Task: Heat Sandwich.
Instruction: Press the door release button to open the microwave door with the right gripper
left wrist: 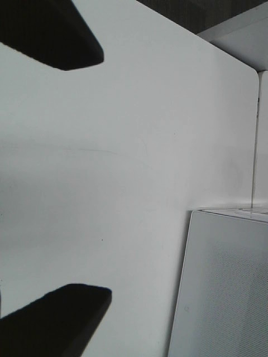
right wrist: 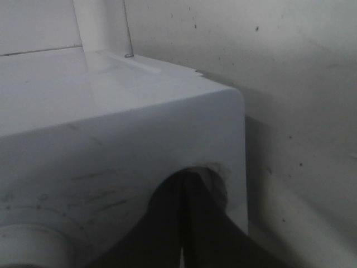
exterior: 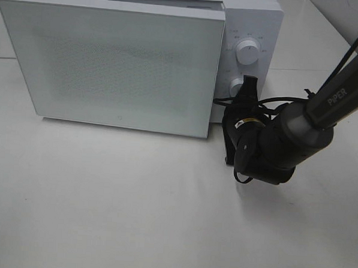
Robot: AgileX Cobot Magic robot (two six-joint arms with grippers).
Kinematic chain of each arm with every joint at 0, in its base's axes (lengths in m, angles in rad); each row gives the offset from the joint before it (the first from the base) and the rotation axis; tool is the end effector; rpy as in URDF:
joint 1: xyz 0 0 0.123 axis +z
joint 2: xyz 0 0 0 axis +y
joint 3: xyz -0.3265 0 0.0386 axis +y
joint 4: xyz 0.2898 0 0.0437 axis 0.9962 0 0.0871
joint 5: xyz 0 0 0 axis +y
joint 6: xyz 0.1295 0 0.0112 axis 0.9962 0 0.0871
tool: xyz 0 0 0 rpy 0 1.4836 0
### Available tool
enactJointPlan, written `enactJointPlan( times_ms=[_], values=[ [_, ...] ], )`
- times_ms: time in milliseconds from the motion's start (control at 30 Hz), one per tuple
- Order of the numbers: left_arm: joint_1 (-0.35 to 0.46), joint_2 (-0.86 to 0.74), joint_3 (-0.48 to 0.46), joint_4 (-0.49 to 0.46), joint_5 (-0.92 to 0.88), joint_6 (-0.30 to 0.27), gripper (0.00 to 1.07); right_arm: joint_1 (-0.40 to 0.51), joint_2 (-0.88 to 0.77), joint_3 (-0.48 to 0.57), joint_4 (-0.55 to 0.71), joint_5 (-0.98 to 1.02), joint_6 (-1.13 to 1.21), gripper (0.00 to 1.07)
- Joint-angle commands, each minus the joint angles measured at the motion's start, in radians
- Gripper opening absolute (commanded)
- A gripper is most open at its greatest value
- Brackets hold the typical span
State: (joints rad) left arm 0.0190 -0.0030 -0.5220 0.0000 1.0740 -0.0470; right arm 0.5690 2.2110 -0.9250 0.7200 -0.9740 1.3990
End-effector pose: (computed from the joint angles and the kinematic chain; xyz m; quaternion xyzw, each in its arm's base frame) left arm 0.0186 0.0004 0.2857 -0.0281 0.8497 -0.0074 0.5265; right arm 0.4183 0.1834 0.0572 0.6029 0.5341 0.4280 0.4100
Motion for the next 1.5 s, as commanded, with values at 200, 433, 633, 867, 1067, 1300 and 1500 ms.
enactJointPlan(
  times_ms=[200, 433, 633, 867, 1067, 1300, 1500],
  values=[
    [0.003, -0.007, 0.004, -0.007, -0.008, 0.000, 1.00, -0.044, -0.003, -0.109, -0.076, -0.125, -0.052, 0.00],
    [0.003, -0.007, 0.004, -0.007, -0.008, 0.000, 1.00, -0.044, -0.003, -0.109, -0.059, -0.097, -0.054, 0.00],
    [0.003, -0.007, 0.004, -0.007, -0.008, 0.000, 1.00, -0.044, -0.005, -0.109, -0.059, -0.074, -0.054, 0.00],
    [0.003, -0.007, 0.004, -0.007, -0.008, 0.000, 1.00, -0.044, -0.010, -0.109, -0.059, 0.011, -0.050, 0.00],
    [0.003, -0.007, 0.004, -0.007, -0.008, 0.000, 1.00, -0.044, -0.019, -0.108, -0.064, 0.114, -0.052, 0.00],
    [0.003, -0.007, 0.004, -0.007, -0.008, 0.000, 1.00, -0.043, -0.034, -0.101, -0.065, 0.138, -0.071, 0.00],
    [0.003, -0.007, 0.004, -0.007, -0.008, 0.000, 1.00, -0.041, -0.071, -0.066, -0.063, 0.166, -0.106, 0.00]
  ],
)
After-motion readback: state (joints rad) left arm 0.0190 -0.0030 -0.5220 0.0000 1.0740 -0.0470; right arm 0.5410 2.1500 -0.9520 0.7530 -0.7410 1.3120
